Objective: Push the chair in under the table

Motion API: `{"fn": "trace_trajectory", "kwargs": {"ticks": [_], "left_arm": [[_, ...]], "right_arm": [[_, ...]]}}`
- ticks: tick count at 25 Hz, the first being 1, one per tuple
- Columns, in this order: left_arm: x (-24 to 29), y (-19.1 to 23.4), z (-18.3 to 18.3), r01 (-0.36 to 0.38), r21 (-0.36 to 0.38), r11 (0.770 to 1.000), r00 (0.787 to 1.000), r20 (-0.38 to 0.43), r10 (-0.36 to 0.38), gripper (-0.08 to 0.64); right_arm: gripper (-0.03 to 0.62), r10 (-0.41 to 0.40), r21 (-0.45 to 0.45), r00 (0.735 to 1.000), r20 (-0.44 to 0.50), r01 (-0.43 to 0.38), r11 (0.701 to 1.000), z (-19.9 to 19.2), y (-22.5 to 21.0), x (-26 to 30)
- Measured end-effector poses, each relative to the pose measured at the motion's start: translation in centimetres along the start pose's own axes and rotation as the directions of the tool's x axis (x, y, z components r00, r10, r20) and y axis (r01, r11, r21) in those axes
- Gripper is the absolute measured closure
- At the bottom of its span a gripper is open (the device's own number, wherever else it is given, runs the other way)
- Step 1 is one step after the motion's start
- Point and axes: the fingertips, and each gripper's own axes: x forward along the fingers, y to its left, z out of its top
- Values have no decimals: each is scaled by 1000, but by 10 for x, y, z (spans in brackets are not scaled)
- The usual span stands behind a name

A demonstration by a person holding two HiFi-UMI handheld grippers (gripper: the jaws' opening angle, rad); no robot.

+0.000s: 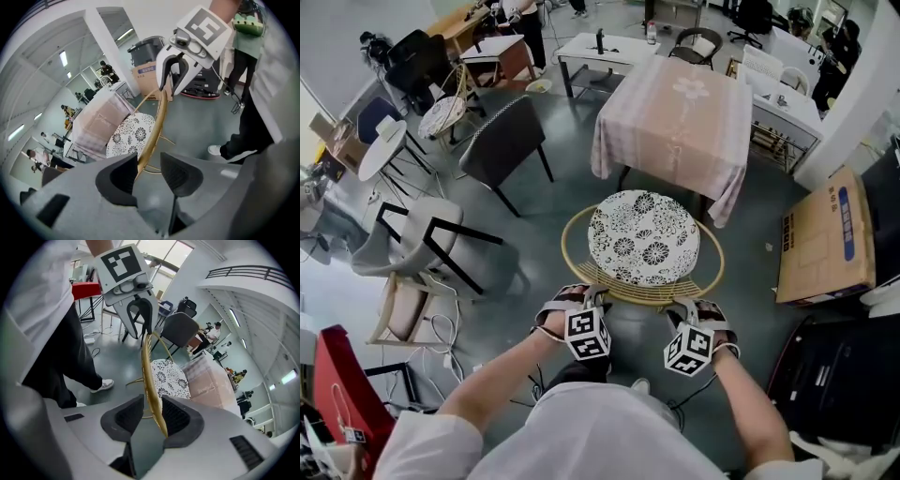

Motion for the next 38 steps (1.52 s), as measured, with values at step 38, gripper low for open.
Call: {"fn": "trace_trajectory", "kwargs": {"ticks": [38], "left_arm": [[33, 68, -20, 128, 226, 966, 992, -36, -123, 471]], "right_arm": [[528, 13, 96, 983, -181, 4, 995, 26, -42, 53]]}}
